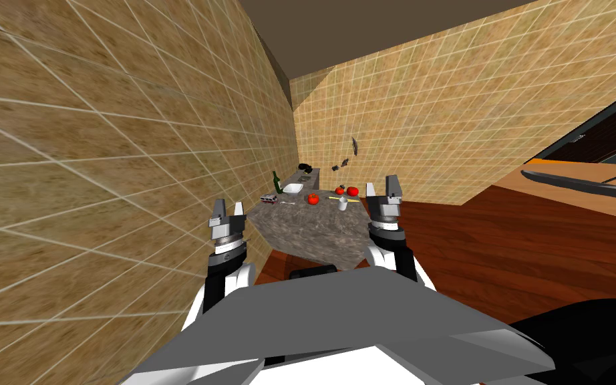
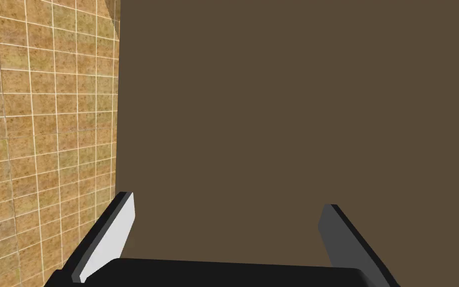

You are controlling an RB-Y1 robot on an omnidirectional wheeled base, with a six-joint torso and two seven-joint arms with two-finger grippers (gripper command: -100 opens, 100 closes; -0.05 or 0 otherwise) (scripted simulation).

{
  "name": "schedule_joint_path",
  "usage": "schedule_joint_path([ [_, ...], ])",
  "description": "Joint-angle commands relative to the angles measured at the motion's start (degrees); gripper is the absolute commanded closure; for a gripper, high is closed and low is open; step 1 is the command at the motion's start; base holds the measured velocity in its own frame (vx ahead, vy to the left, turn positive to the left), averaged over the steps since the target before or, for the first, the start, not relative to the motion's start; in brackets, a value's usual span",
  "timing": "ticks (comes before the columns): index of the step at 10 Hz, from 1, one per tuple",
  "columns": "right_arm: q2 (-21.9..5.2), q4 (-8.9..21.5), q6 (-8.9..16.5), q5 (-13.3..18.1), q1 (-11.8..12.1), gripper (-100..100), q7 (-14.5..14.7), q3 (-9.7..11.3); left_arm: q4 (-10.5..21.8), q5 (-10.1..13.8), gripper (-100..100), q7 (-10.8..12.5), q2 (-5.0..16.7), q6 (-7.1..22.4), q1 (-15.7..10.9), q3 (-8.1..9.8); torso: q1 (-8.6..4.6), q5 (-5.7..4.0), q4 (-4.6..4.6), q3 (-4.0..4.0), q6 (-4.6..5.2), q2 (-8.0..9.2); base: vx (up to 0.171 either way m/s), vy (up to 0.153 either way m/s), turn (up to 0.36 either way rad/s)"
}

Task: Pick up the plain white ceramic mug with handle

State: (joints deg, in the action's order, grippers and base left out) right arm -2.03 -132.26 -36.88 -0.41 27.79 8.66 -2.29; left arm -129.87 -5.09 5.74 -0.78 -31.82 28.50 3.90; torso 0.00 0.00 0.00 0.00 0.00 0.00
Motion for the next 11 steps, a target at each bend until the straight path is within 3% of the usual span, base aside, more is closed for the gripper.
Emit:
schedule_joint_path([
  [1,-2.7,0.2,0.8,0.7,0.7,-100,-0.3,-0.2,0.0,0.0,0,0.0,0.0,0.0,0.0,0.00,0.00,0.00,0.00,0.00,0.00,0.00,-0.022,-0.029,-0.034],
  [11,-18.5,3.8,5.4,5.3,5.1,-100,-2.3,-0.7,0.0,0.0,0,0.0,0.0,0.0,0.0,0.00,-0.18,-0.05,0.03,0.08,0.00,0.13,-0.045,-0.061,-0.015],
])
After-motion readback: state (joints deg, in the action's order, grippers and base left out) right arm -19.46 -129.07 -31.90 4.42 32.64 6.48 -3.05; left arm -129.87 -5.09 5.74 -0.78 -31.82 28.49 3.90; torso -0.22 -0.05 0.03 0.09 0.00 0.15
